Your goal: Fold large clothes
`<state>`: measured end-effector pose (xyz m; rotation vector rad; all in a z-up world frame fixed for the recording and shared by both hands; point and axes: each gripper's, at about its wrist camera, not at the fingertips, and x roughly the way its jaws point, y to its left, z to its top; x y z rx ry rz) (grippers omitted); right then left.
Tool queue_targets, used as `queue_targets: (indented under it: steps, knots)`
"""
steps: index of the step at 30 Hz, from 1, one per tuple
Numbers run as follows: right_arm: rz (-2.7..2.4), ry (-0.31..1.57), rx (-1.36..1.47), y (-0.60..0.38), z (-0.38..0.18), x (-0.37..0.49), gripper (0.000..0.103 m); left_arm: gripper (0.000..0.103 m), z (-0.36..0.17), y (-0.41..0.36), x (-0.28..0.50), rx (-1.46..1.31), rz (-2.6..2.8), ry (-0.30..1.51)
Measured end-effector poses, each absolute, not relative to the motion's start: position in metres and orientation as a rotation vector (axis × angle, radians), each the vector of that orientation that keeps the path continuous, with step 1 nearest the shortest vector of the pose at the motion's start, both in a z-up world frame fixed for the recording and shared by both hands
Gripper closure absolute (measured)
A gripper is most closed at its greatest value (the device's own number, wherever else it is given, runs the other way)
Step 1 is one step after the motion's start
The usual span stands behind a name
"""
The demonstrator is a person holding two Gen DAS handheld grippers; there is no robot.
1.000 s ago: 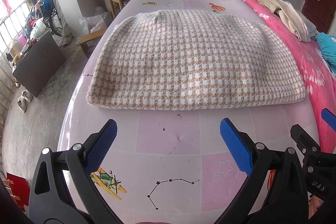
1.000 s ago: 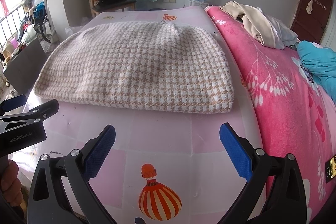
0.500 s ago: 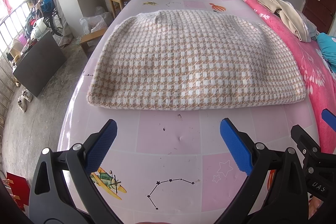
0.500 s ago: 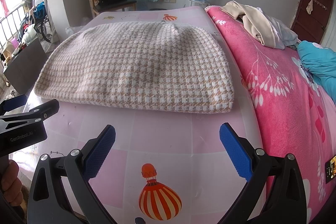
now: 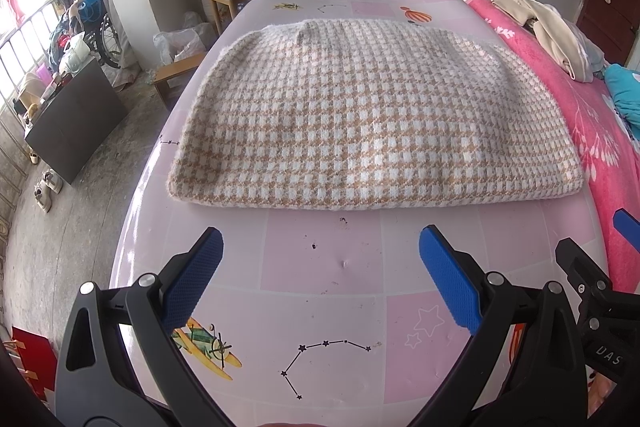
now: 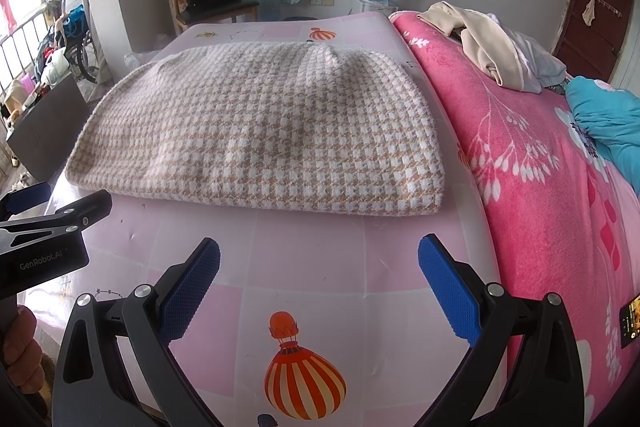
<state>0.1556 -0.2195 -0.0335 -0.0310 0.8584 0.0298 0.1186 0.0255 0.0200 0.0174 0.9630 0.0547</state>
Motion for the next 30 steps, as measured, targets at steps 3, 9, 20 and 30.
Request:
queue_targets:
  steps: [3,9,20,30]
  knots:
    - [0.030,0.858,-0.030,-0.2196,-0.0334,0.1554,0.006,0.008,0.0198,0.0255,0.1186,0.017,0.054,0.964]
    - [0.030,0.859,-0.030,-0.2181,-0.0336,0.1554,0.006,0.008,0.0204,0.0258,0.1182,0.017,0.053,0.964]
    - [0.029,0.858,-0.030,-0.2175,-0.0340,0.1545,0.006,0.008,0.0199,0.0250,0.1176,0.012,0.053,0.965]
    - [0.028,0.858,-0.030,-0.2175,-0.0340,0.1544,0.006,0.008,0.0192,0.0223,0.1168,0.009,0.053,0.965]
